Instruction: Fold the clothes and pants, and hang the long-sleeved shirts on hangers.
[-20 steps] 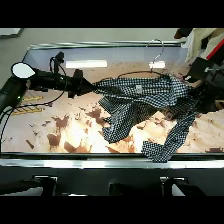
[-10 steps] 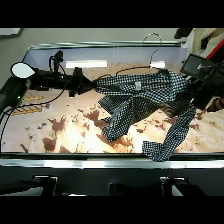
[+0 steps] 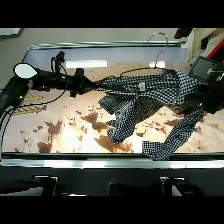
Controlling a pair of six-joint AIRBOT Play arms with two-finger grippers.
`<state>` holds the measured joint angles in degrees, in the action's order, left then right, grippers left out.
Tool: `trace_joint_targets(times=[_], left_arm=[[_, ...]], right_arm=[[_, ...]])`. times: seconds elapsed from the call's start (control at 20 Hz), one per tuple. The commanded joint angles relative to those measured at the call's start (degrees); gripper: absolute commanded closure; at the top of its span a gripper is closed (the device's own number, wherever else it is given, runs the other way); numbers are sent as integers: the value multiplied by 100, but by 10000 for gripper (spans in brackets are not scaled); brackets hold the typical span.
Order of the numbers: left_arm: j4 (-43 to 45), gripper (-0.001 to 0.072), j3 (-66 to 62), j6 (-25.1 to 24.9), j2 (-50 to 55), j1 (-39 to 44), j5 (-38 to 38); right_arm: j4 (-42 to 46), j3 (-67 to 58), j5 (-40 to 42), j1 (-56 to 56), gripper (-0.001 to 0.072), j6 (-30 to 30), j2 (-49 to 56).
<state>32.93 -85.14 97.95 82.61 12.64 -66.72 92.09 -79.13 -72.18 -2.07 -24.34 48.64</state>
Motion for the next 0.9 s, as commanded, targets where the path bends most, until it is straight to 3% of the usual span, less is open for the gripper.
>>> trace_joint_targets(times=[0.0,0.4,0.6,0.85], left_arm=[[-181,688,-2,22,9,-4,13],[-247,688,-833,9,-24,37,184],[-129,688,-975,26,-22,328,227],[896,688,-973,4,-13,1156,273]], right_arm=[[101,-2,-17,2,693,61,11],[306,-2,42,741,693,20,669],[496,-2,483,1095,692,-608,831],[251,-7,479,1091,692,-1377,826]])
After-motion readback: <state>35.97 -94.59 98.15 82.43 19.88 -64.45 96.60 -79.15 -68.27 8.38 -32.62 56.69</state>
